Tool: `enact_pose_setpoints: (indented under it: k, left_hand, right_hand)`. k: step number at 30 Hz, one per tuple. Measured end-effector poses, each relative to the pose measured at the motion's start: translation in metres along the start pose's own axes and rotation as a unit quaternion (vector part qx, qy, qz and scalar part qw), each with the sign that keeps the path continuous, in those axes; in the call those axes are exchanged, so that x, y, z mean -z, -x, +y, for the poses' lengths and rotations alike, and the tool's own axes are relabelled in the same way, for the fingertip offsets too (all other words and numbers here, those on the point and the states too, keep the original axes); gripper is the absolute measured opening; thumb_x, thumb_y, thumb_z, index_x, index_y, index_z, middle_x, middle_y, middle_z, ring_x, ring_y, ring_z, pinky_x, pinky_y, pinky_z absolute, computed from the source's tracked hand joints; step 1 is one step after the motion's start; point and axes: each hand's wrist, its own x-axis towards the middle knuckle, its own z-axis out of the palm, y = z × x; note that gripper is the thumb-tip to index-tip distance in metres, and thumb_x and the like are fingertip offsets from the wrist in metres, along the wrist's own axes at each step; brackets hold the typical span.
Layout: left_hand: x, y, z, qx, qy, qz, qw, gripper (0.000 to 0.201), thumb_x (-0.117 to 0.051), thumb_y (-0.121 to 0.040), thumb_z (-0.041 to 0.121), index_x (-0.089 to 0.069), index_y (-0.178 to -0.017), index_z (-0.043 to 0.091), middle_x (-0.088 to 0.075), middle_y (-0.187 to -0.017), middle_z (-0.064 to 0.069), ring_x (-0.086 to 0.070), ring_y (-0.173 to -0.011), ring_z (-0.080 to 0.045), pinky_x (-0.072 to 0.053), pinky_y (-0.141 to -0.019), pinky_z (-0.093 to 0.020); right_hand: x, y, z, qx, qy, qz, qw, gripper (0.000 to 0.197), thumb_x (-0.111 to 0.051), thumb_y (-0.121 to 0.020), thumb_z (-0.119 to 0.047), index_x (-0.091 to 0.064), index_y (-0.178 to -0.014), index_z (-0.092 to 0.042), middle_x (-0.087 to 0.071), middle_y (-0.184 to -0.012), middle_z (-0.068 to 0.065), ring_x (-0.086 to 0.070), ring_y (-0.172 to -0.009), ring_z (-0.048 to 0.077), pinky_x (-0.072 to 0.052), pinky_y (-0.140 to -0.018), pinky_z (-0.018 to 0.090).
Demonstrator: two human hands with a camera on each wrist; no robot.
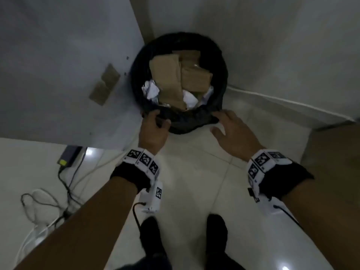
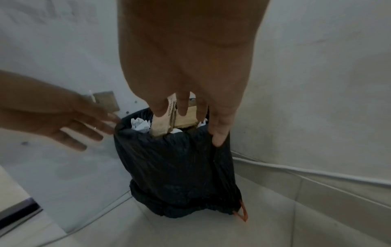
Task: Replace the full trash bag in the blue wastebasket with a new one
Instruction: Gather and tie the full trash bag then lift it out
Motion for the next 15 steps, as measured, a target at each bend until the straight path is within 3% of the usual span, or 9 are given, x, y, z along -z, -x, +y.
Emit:
enact_pose_setpoints:
  k: [2,5,7,9,12,15]
  left_hand:
    - [-0.022,-0.02,-0.015,-0.101,-0.037,0.072,0.992,0.056,-0.051,-0.089,0.045,-0.053,-0.13,0.007,-0.05,-0.134,-0.017,-0.045,-0.127,-0.034,-0.039,-0.104,-0.043]
    - [-0.044,-0.042,-0.03,-0.26,-0.143,0.14,0.945,0.05,-0.04,-0.092,0.05,-0.059,-0.118,0.012,-0.056,-0.129,-0.01,-0.046,-0.128,-0.03,-0.032,-0.107,-0.053]
    - [-0.056,-0.056,-0.044,-0.327,-0.178,0.182,0.91,0.043,-0.036,-0.097,0.047,-0.062,-0.111,0.016,-0.065,-0.114,-0.004,-0.054,-0.117,-0.025,-0.027,-0.11,-0.052]
    - [-0.062,-0.07,-0.06,-0.385,-0.213,0.228,0.869,0.044,-0.033,-0.099,0.046,-0.064,-0.108,0.016,-0.067,-0.096,-0.002,-0.057,-0.099,-0.026,-0.03,-0.106,-0.046]
    - [-0.065,-0.087,-0.078,-0.457,-0.201,0.271,0.823,0.049,-0.029,-0.098,0.046,-0.062,-0.112,0.014,-0.064,-0.094,-0.003,-0.054,-0.091,-0.027,-0.03,-0.093,-0.038]
    - [-0.062,-0.096,-0.086,-0.53,-0.233,0.278,0.767,0.049,-0.032,-0.097,0.05,-0.063,-0.111,0.014,-0.061,-0.093,-0.003,-0.053,-0.089,-0.027,-0.03,-0.085,-0.037]
  right_hand:
    - [-0.02,-0.02,0.018,0.058,0.047,0.079,0.994,0.055,-0.042,-0.096,-0.046,-0.046,-0.14,-0.014,-0.041,-0.146,0.014,-0.041,-0.132,0.037,-0.042,-0.102,0.049]
    - [-0.055,-0.055,0.039,0.141,0.176,0.16,0.961,0.061,-0.034,-0.092,-0.058,-0.052,-0.134,-0.017,-0.049,-0.141,0.012,-0.037,-0.136,0.039,-0.038,-0.102,0.054]
    - [-0.075,-0.074,0.052,0.178,0.198,0.235,0.935,0.058,-0.039,-0.092,-0.058,-0.057,-0.127,-0.016,-0.053,-0.136,0.011,-0.033,-0.138,0.04,-0.033,-0.105,0.053]
    - [-0.092,-0.092,0.063,0.221,0.197,0.318,0.901,0.052,-0.048,-0.09,-0.054,-0.059,-0.119,-0.012,-0.057,-0.127,0.014,-0.033,-0.137,0.043,-0.033,-0.106,0.053]
    - [-0.114,-0.123,0.076,0.271,0.181,0.418,0.848,0.043,-0.053,-0.089,-0.044,-0.053,-0.114,-0.009,-0.058,-0.117,0.021,-0.039,-0.13,0.048,-0.033,-0.107,0.054]
    - [-0.12,-0.143,0.081,0.306,0.167,0.462,0.816,0.041,-0.053,-0.087,-0.042,-0.047,-0.112,-0.01,-0.056,-0.116,0.024,-0.041,-0.126,0.049,-0.035,-0.104,0.053]
